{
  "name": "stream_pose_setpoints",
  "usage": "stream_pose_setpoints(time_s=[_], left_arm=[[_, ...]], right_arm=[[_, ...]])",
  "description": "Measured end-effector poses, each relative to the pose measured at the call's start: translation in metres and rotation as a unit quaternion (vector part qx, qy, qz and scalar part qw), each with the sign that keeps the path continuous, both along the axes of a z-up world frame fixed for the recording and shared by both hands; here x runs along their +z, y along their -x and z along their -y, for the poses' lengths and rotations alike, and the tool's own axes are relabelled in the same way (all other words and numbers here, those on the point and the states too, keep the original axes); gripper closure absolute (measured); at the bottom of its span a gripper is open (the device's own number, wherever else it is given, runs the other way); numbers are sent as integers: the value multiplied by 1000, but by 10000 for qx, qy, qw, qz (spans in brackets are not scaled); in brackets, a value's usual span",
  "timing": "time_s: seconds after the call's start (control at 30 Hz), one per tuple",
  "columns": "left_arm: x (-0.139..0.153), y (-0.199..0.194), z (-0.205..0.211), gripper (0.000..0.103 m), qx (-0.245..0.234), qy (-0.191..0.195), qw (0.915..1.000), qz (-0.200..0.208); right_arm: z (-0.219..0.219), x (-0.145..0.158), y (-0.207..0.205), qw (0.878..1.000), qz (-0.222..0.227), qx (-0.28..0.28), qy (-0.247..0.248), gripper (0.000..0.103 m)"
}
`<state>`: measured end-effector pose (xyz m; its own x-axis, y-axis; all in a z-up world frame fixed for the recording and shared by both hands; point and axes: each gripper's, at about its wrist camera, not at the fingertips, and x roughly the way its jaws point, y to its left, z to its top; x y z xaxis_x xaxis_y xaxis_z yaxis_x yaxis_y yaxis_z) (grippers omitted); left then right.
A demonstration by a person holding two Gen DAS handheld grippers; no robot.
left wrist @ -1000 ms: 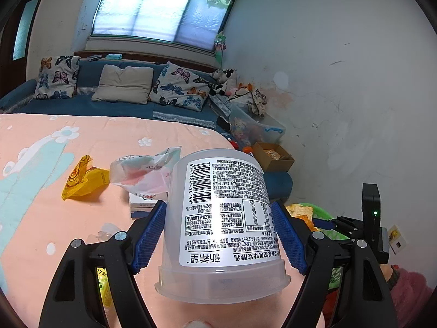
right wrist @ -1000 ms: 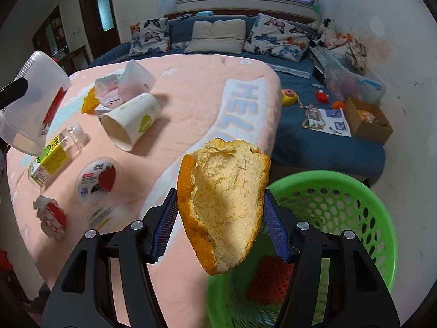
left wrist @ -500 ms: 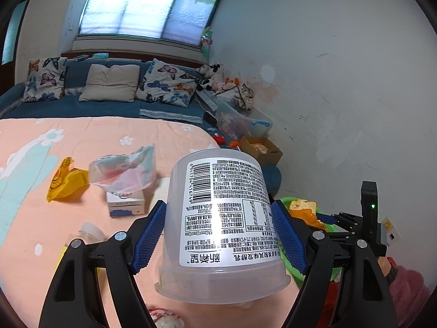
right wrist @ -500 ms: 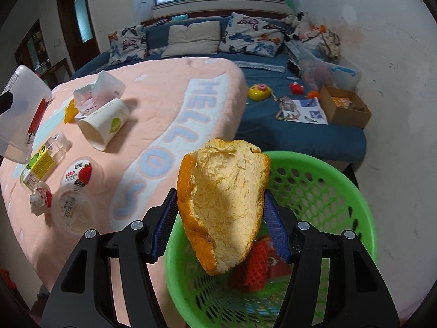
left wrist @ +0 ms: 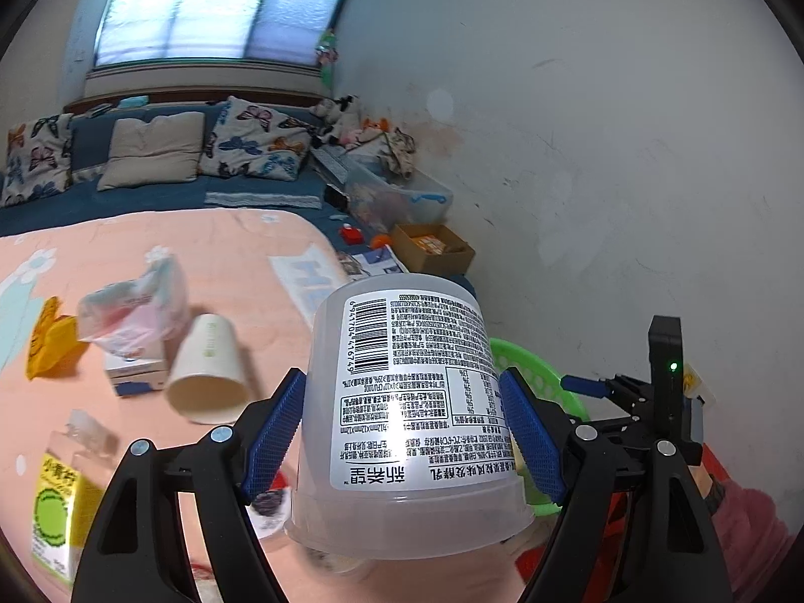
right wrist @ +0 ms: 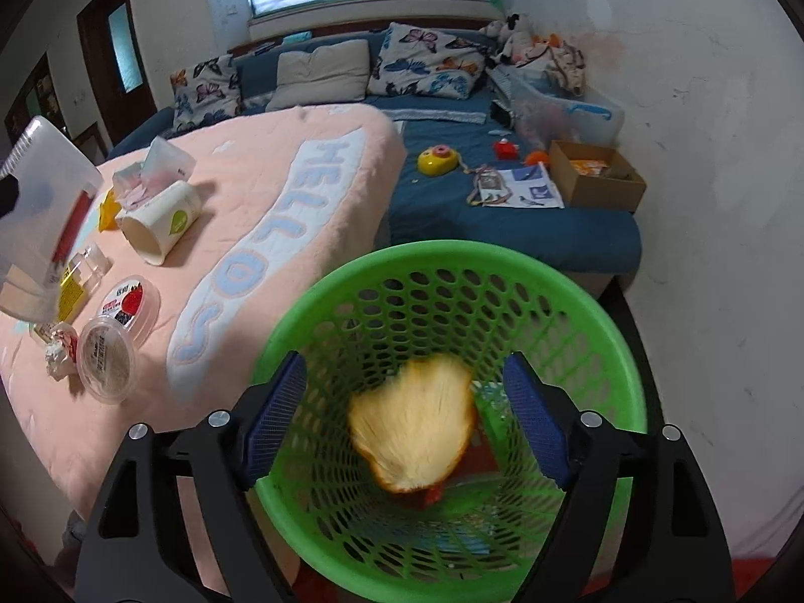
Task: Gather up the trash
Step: 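Drop the orange peel into the green basket with the right tool, then carry the clear plastic tub over the green basket and release it with the left tool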
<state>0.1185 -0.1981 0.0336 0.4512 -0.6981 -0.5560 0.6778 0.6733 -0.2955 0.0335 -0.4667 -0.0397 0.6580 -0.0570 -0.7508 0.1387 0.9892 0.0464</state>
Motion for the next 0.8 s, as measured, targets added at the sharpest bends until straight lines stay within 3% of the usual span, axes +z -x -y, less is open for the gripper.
stream_pose_setpoints(time_s=[0.8], left_arm=[[-50, 17, 137, 27, -725, -635, 9930, -689]], right_arm=[[16, 15, 80, 9988, 392, -72, 289, 15]])
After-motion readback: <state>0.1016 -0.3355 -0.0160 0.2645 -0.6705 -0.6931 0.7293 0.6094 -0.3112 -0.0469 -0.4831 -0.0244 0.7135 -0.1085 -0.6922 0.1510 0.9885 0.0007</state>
